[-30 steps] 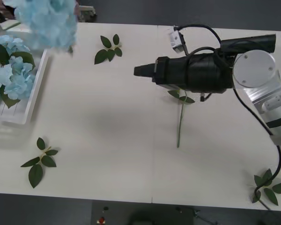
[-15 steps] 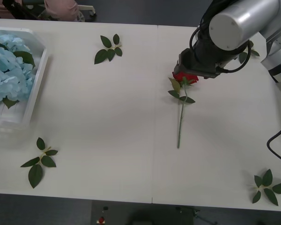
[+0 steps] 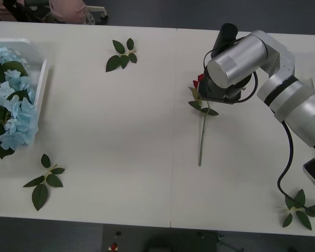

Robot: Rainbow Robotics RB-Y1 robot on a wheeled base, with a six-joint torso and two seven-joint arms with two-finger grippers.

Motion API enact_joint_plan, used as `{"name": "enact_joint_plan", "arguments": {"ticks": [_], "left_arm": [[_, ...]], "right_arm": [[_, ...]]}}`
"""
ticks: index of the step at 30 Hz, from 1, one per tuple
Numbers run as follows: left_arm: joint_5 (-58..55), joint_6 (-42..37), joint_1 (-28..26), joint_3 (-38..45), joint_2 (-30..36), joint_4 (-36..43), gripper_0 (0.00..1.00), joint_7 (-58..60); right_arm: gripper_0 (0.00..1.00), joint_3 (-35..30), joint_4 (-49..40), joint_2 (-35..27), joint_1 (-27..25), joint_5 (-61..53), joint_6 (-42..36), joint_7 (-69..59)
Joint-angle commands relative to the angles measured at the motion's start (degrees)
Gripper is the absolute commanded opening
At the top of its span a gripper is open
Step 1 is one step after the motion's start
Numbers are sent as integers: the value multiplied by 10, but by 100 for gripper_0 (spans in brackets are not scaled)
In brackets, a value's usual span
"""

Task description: Put the red flowers into the right box and the blue flowers into the left box

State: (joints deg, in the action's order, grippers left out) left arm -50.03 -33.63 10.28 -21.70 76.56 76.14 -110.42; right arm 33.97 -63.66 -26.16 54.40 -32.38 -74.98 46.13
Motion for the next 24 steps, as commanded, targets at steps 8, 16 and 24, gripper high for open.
{"name": "enact_joint_plan", "arguments": {"ticks": [8,16,24], "left_arm": [[-119,-19,4,217,21,258,100,-34],[-239,-167,96,157,-176,464,100,102],[-174,-23,182,-89,-168,447,100,122]], "right_arm": [[96,49,74,23,7,27,77,-5],[18,49,103,28,7,31,97,-3],[0,38,103,9,22,20,96,1]]}}
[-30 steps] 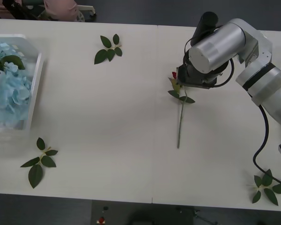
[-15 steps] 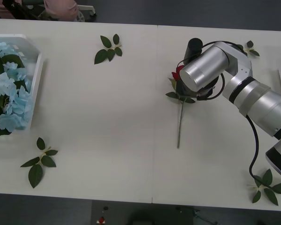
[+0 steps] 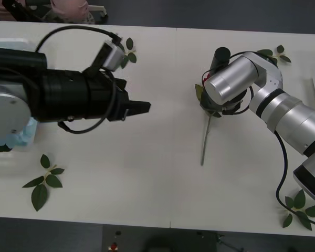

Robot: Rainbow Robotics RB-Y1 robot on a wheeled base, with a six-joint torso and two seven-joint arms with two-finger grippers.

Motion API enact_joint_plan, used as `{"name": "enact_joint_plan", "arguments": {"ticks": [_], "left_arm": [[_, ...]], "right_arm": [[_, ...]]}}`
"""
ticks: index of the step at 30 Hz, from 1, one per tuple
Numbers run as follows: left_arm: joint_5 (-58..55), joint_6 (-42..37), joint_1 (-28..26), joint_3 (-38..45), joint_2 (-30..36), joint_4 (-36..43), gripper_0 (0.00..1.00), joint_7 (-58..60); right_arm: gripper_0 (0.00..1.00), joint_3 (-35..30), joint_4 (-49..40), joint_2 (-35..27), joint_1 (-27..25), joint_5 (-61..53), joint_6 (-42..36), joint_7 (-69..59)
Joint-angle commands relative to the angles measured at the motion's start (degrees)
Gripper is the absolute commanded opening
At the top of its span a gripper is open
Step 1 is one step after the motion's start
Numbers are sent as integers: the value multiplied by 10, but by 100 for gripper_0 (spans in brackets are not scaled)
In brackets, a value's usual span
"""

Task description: Put the red flowers into the right box and the blue flowers into the left box

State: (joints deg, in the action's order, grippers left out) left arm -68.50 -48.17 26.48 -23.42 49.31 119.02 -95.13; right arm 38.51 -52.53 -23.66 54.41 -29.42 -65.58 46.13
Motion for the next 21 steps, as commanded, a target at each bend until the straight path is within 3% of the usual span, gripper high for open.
{"name": "enact_joint_plan", "arguments": {"ticks": [1,4,12,17,21], "left_arm": [[7,171,37,-111,140,20,100,-31],[2,231,74,-179,194,35,100,-30],[-1,233,80,-173,215,69,100,-30],[-4,233,79,-173,169,60,100,-30],[0,233,80,-172,134,36,100,-31]], "right_arm": [[0,-12,-8,-21,26,-18,2,3],[0,-23,-8,-38,36,-46,2,8],[0,-38,-8,-122,96,-162,-27,48],[0,-20,-8,-229,152,-214,-96,165],[0,-19,2,-300,163,-224,-120,273]]}}
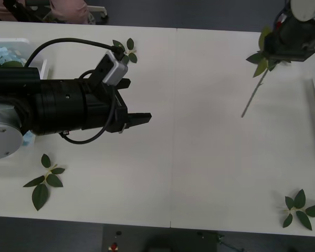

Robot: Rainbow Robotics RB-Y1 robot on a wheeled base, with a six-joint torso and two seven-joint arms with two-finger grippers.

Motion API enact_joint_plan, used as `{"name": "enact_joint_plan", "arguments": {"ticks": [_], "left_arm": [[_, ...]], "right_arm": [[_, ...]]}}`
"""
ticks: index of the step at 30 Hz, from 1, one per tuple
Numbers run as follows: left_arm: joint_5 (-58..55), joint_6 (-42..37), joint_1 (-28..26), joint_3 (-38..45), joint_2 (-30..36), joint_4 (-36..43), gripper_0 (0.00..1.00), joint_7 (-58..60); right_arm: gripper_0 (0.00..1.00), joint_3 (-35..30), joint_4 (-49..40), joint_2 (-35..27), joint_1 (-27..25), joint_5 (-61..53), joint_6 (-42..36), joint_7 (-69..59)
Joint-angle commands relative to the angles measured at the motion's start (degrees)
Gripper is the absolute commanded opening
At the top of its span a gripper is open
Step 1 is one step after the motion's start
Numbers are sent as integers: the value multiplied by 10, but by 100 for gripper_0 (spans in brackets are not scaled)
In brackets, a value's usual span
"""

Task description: Put the red flowers into the right box and the blue flowers into the left box

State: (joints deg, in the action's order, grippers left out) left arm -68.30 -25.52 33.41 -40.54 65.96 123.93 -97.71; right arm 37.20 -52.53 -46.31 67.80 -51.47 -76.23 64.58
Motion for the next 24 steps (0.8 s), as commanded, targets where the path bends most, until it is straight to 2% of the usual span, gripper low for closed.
{"name": "enact_joint_plan", "arguments": {"ticks": [1,4,7,13,19,24], "left_arm": [[-2,6,10,-1,-37,-17,100,-6],[-1,6,10,-1,-37,-18,100,-6],[-1,6,10,-1,-37,-18,100,-6],[-1,6,10,-1,-37,-18,100,-6],[-1,6,10,-1,-37,-18,100,-6],[-1,6,10,-1,-37,-18,100,-6]], "right_arm": [[0,-5,7,-92,30,1,-15,121],[0,-5,36,-122,26,16,-4,191],[0,-5,67,-140,10,44,40,242],[0,2,121,-163,-47,80,197,323],[0,52,157,-166,-103,128,348,301],[0,102,188,-166,-117,129,391,256]]}}
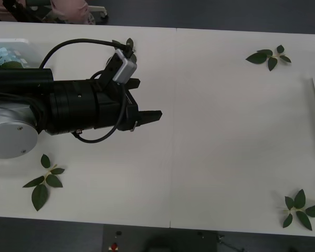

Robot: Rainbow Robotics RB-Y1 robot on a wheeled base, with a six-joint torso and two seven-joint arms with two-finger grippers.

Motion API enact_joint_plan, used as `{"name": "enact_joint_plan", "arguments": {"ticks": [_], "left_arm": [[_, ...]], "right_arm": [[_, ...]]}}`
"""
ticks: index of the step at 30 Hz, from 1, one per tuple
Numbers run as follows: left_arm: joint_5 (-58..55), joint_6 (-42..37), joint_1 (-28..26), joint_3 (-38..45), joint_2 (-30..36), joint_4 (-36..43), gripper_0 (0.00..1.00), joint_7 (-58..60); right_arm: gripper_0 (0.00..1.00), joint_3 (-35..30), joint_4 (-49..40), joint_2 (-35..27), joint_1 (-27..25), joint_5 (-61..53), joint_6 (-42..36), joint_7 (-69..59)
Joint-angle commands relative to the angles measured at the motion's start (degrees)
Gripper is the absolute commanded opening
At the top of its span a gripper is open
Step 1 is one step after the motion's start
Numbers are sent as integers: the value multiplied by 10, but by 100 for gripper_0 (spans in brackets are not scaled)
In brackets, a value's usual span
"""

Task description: Put the red flowers into the right box and the blue flowers into the left box

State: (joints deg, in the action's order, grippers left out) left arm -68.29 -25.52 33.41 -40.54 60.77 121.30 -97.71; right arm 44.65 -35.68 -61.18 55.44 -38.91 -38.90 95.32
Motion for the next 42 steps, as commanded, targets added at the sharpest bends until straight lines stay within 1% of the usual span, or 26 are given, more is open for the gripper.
{"name": "enact_joint_plan", "arguments": {"ticks": [1,6,10,11,12,13,14,15,16,17,18,19,20,21,24,26,27,29,30,32,35,36,38,39,42], "left_arm": [[-1,6,10,-1,15,9,100,-6],[-1,6,10,-1,15,9,100,-6],[-1,6,10,-1,15,9,100,-6],[-1,6,10,-1,15,9,100,-6],[-1,6,10,-1,15,9,100,-6],[-1,6,10,-1,15,9,100,-6],[-1,6,10,-1,15,9,100,-6],[-1,6,10,-1,15,9,100,-6],[-1,6,10,-1,15,9,100,-6],[-1,6,10,-1,15,9,100,-6],[-1,6,10,-1,15,9,100,-6],[-1,6,10,-1,15,9,100,-6],[-1,6,10,-1,15,9,100,-6],[-1,6,10,-1,15,9,100,-6],[-1,6,10,-1,15,9,100,-6],[-1,6,10,-1,15,9,100,-6],[-1,6,10,-1,15,9,100,-6],[-1,6,10,-1,15,9,100,-6],[-1,6,10,-1,15,9,100,-6],[-1,6,10,-1,15,9,100,-6],[-1,6,10,-1,15,9,100,-6],[-1,6,10,-1,15,9,100,-6],[-1,6,10,-1,15,9,100,-6],[-1,6,10,-1,15,9,100,-6],[-1,6,10,-1,15,9,100,-6]], "right_arm": [[0,39,21,-17,5,3,25,-66],[0,61,25,-17,5,4,27,-100],[0,61,31,-17,3,4,30,-101],[3,61,34,-17,2,4,35,-102],[12,61,36,-17,0,4,38,-102],[34,61,40,-17,-4,4,46,-102],[51,61,46,-17,-9,2,56,-102],[59,61,48,-17,-11,1,61,-102],[70,61,51,-20,-15,-11,71,-98],[79,61,49,-22,-19,-26,75,-95],[81,61,47,-24,-21,-35,75,-93],[87,61,36,-28,-25,-55,73,-87],[89,60,21,-34,-31,-75,69,-68],[91,59,11,-39,-33,-86,67,-56],[94,24,-65,-63,-59,-166,19,-1],[94,-14,-134,-87,-76,-234,-36,43],[95,-22,-149,-91,-80,-250,-48,56],[95,-62,-200,-108,-89,-324,-107,97],[94,-72,-211,-110,-90,-340,-121,110],[95,-118,-242,-112,-91,-391,-184,171],[95,-167,-285,-112,-91,-448,-248,254],[95,-172,-295,-112,-91,-457,-259,272],[95,-184,-345,-113,-91,-502,-292,332],[95,-184,-358,-117,-91,-520,-296,341],[95,-183,-425,-140,-97,-632,-299,397]]}}
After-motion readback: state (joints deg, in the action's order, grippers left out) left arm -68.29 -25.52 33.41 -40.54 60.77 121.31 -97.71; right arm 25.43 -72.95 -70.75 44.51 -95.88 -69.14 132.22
